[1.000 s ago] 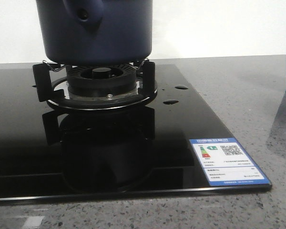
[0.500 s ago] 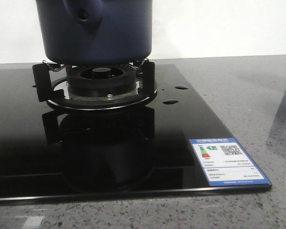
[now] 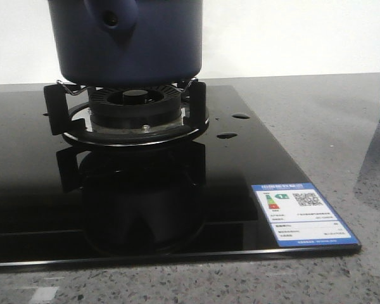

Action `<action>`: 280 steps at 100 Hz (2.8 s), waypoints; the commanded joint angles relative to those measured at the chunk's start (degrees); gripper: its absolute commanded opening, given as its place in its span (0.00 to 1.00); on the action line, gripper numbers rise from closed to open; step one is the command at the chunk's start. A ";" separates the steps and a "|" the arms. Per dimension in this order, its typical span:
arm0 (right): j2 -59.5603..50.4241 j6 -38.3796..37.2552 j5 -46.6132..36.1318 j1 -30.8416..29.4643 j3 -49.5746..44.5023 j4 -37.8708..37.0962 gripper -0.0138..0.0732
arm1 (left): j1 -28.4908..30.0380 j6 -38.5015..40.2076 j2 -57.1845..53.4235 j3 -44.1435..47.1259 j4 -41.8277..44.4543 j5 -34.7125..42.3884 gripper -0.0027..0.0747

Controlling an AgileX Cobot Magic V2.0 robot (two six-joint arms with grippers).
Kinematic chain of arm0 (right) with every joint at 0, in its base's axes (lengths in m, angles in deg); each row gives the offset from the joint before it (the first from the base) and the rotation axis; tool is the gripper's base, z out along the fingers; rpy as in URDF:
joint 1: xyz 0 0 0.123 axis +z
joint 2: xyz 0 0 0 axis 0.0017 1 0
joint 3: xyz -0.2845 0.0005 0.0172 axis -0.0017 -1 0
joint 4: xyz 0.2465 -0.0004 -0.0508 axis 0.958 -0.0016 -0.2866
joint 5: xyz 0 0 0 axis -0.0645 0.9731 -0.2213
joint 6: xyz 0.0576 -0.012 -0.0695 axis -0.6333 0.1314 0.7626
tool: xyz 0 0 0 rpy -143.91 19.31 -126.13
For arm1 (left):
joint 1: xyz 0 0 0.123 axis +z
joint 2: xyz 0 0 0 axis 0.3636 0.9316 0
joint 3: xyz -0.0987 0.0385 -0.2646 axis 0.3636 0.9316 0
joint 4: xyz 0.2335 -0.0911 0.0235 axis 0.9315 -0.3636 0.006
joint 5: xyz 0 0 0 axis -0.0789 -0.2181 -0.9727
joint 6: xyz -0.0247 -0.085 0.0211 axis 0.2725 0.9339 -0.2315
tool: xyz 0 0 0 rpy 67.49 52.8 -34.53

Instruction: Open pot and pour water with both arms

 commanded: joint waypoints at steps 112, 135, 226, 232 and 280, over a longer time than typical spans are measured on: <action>-31.78 -20.33 9.77 4.91 2.67 -14.15 0.09 | 16.32 0.09 -46.27 37.54 -5.40 10.13 0.01; -39.64 -20.33 10.84 4.91 -6.17 -14.15 0.09 | 16.32 0.09 -53.33 45.29 -6.63 9.98 0.01; -40.19 -20.33 9.08 4.91 -7.29 -14.15 0.09 | 16.32 0.09 -53.76 46.40 -10.01 9.75 0.01; -40.19 -20.33 9.08 4.91 -7.29 -14.15 0.09 | 16.32 0.09 -53.76 46.40 -10.01 9.75 0.01; -40.19 -20.33 9.08 4.91 -7.29 -14.15 0.09 | 21.19 12.24 -54.49 51.48 3.00 1.09 0.01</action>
